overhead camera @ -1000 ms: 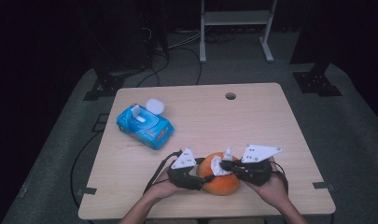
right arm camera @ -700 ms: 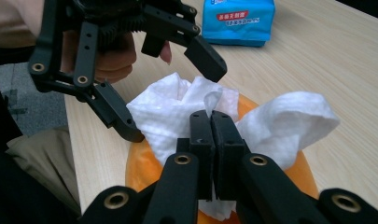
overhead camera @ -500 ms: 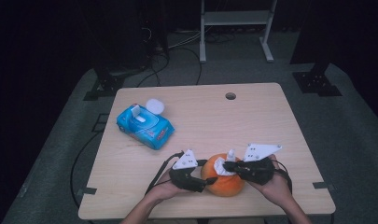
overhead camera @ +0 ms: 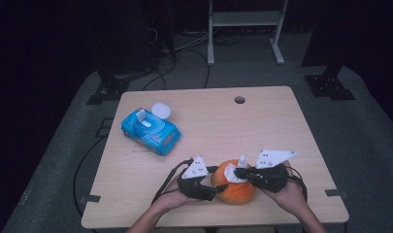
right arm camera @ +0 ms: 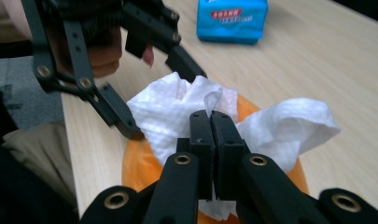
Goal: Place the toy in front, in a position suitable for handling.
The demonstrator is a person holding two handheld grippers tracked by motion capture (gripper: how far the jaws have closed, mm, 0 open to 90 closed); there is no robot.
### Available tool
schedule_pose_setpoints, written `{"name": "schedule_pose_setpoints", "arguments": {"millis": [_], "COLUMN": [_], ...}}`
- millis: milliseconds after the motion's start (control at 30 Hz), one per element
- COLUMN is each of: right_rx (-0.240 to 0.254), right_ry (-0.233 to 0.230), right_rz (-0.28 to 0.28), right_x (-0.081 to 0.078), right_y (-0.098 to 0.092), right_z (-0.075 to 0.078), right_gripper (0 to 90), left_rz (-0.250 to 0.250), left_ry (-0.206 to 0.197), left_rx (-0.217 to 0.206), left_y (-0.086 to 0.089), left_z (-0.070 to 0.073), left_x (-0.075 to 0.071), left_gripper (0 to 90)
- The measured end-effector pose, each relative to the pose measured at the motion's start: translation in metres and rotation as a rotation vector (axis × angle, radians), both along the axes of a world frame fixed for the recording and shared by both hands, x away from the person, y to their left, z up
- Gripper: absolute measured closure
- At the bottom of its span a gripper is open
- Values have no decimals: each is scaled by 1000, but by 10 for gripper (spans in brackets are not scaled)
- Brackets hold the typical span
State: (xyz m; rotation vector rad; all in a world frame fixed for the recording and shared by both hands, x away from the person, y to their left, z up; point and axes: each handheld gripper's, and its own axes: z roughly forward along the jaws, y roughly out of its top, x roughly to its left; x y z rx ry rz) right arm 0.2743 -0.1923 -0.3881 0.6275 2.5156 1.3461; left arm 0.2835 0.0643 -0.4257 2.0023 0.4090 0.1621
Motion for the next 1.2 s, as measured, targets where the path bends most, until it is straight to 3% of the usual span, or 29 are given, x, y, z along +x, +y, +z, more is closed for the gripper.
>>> {"name": "schedule_pose_setpoints", "arguments": {"millis": [100,167,233,367,533,633,667,733,833,933,1067,1200], "right_rx": [-15,-21,-39,-45,-13,-58,-73,-57,-41,-28,-21,-39], "right_ry": [3,8,4,-3,-58,-95,-99,-86,-71,-25,7,6], "right_rz": [17,40,47,43,55,80,77,56,-6,-38,-16,41], "right_x": [-2,-4,-6,-7,-15,-19,-19,-17,-9,-3,-3,-7], "right_y": [-1,1,4,5,17,32,34,29,11,-4,-7,2], "right_z": [-2,-1,-1,3,13,13,12,11,10,6,-1,-1], "right_gripper": [876,877,876,875,876,877,877,877,877,877,878,878], "left_rz": [22,37,17,10,-24,-43,-40,-34,-28,-28,-32,-42], "left_ry": [46,71,117,52,-28,-64,-57,-42,-24,0,51,114], "left_rx": [-46,-37,-20,-2,42,74,68,64,60,39,-9,-12], "left_y": [2,1,-1,-3,-10,-14,-13,-10,-5,-2,-1,-1], "left_z": [1,-2,-8,-6,-1,0,-1,-2,-5,-6,-4,-9], "left_x": [4,6,7,1,-8,-13,-12,-9,-5,-1,2,5], "left_gripper": [197,150,162,336,363,361,360,359,356,344,232,161]}}
